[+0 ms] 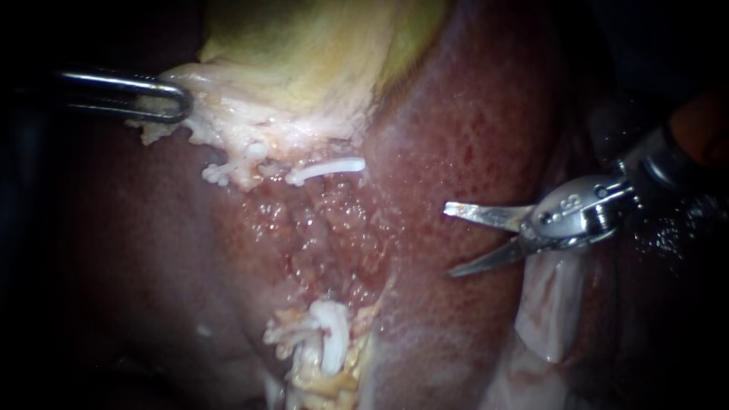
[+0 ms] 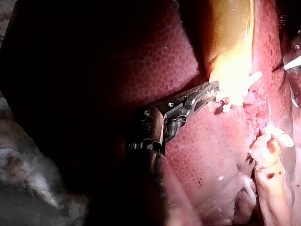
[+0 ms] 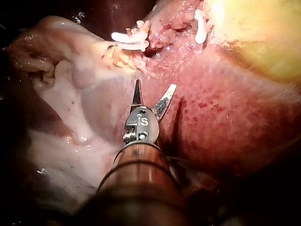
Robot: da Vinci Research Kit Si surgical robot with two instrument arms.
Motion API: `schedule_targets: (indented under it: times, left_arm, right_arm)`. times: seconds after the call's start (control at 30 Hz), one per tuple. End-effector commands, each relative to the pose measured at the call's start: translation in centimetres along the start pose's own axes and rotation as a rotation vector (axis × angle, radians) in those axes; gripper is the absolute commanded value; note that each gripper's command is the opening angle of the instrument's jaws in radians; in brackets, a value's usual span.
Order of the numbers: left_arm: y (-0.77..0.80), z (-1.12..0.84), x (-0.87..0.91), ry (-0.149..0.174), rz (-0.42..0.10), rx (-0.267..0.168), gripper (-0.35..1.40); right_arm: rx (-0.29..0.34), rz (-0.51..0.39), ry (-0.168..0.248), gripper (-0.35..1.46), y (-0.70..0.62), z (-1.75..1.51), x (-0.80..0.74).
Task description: Go back from the cut right tube
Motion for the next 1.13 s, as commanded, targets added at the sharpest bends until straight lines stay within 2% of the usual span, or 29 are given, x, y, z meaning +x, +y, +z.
schedule_targets:
  times: [0.03,0.27,0.53,0.73,0.93,1.13]
  left_arm:
    - [0.00,0.01,-0.01,0.000,0.000,0.001,-0.35]
    - [0.01,0.11,-0.09,0.004,0.004,0.009,-0.35]
    - [0.04,0.59,-0.41,-0.016,0.032,-0.021,-0.35]
    - [0.02,0.84,-0.51,-0.026,0.041,-0.036,-0.35]
    - [0.01,0.93,-0.55,-0.029,0.046,-0.041,-0.35]
    - [0.01,0.92,-0.54,-0.029,0.046,-0.042,-0.35]
  right_arm:
    - [0.000,0.002,0.001,1.43,0.00,0.00,0.00]
    - [0.001,0.001,0.001,1.43,-0.01,0.00,-0.01]
    - [0.001,0.001,0.001,1.43,0.00,-0.01,-0.01]
    - [0.001,0.001,0.001,1.43,0.00,-0.01,-0.01]
    - [0.001,0.001,0.001,1.43,-0.01,-0.01,-0.01]
    - [0.001,0.001,0.001,1.43,-0.01,-0.01,-0.01]
